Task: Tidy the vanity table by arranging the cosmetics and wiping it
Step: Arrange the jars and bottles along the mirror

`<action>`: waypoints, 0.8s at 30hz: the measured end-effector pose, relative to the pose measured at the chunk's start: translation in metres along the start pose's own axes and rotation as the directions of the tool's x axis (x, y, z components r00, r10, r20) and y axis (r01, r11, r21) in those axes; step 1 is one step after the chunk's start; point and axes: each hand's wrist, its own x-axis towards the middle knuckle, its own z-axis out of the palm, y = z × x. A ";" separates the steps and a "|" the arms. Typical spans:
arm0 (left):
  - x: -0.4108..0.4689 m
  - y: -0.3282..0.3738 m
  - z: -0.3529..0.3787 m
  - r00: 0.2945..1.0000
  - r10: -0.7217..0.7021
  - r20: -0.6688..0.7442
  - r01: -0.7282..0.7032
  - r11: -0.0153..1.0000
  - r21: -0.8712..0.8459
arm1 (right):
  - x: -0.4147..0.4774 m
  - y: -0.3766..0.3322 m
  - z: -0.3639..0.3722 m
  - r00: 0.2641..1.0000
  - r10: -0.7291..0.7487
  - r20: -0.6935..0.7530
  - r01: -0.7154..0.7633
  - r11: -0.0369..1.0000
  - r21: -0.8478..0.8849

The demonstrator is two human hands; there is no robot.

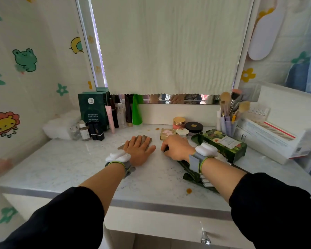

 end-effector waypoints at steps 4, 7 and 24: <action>-0.015 0.018 0.001 0.994 0.112 -0.005 -0.112 0.994 -0.009 | -0.001 0.002 -0.003 0.998 0.068 0.003 -0.067 0.995 -0.071; -0.032 0.031 0.009 0.973 0.232 -0.025 -0.231 0.973 0.026 | -0.001 0.001 -0.001 0.994 0.110 -0.020 -0.112 0.988 -0.105; 0.027 0.000 0.003 0.995 0.032 -0.095 -0.035 0.999 -0.038 | 0.050 0.007 -0.020 0.992 0.116 -0.040 -0.119 0.990 -0.078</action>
